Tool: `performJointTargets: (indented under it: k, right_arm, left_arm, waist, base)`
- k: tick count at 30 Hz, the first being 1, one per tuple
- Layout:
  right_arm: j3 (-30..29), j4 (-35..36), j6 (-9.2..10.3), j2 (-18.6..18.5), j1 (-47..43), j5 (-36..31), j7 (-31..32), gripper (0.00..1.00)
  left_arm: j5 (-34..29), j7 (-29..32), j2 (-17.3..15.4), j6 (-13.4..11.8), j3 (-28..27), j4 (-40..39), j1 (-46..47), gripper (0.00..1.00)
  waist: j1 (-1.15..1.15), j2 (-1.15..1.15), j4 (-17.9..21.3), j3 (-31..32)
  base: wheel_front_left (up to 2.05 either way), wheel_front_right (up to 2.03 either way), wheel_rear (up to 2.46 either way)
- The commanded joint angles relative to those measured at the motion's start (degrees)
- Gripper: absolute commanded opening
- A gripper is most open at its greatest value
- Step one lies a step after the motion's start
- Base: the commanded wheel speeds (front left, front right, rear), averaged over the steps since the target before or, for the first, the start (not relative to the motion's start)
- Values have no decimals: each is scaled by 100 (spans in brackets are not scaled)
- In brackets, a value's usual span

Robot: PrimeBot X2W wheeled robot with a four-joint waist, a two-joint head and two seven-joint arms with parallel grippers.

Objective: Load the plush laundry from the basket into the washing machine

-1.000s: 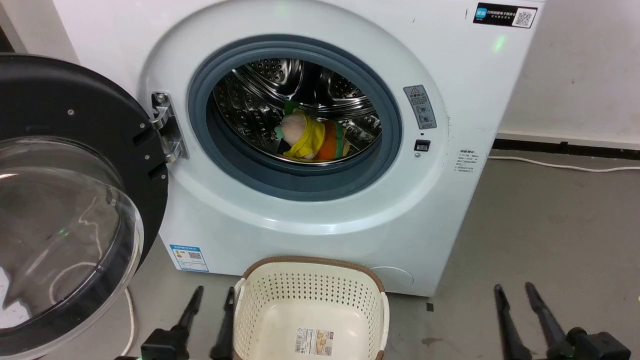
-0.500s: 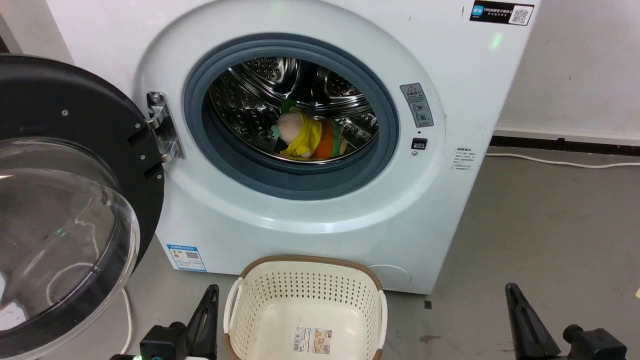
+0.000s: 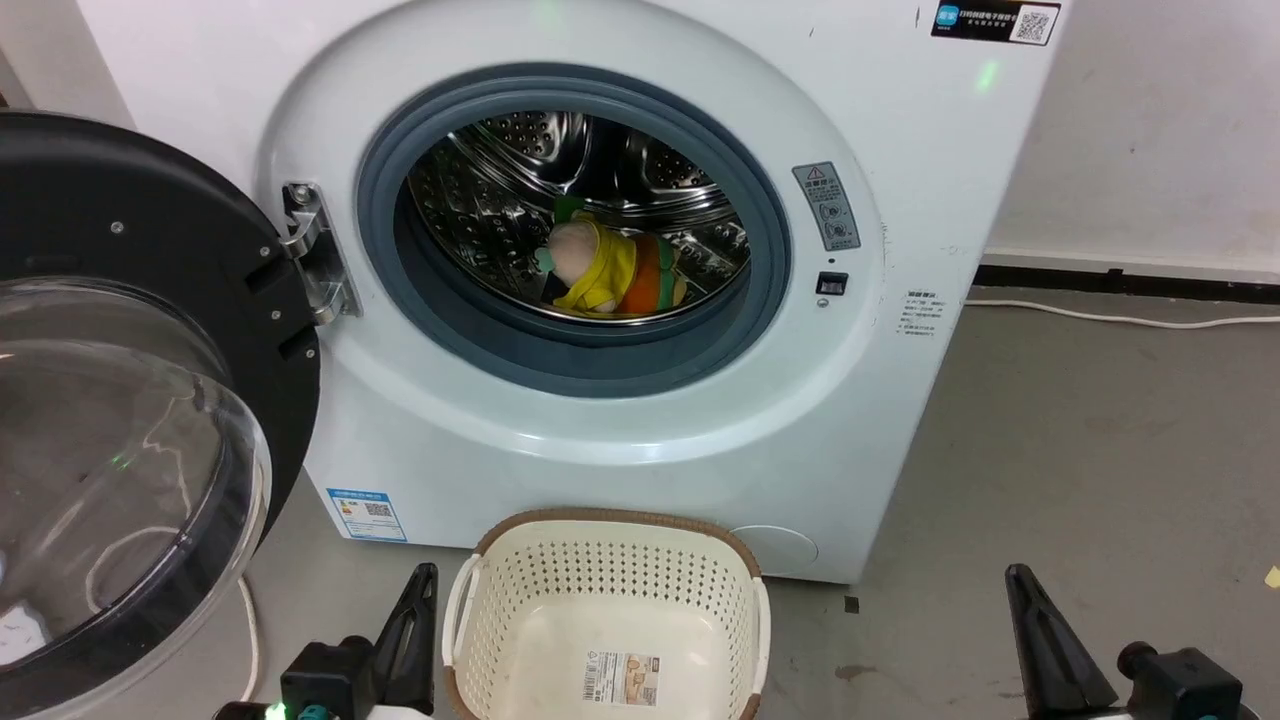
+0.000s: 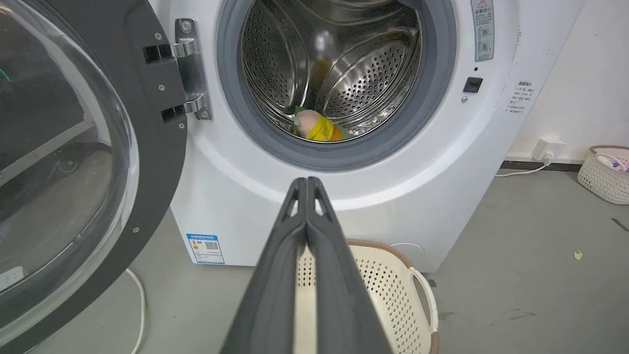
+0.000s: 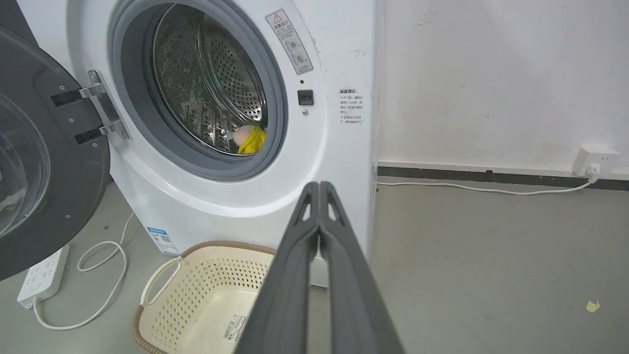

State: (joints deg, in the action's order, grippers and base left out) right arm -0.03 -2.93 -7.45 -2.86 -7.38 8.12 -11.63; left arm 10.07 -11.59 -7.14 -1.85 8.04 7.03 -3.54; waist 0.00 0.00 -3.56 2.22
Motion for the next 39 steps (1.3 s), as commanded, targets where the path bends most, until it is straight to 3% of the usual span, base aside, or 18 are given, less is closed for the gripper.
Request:
performJointTargets:
  k: [1, 39]
  right_arm:
    - [-1, 45, -1, 0, 128, -34, 33, 0]
    - [0, 143, -2, -1, 369, -342, 480, 0]
  left_arm:
    - [-64, 36, 27, 4, -43, -48, 68, 0]
    - [-437, 480, 185, 75, -344, -307, 181, 0]
  waist:
    - [0, 0, 4, -3]
    - [0, 0, 143, -89]
  base:
    - [0, 0, 0]
    - [0, 0, 0]
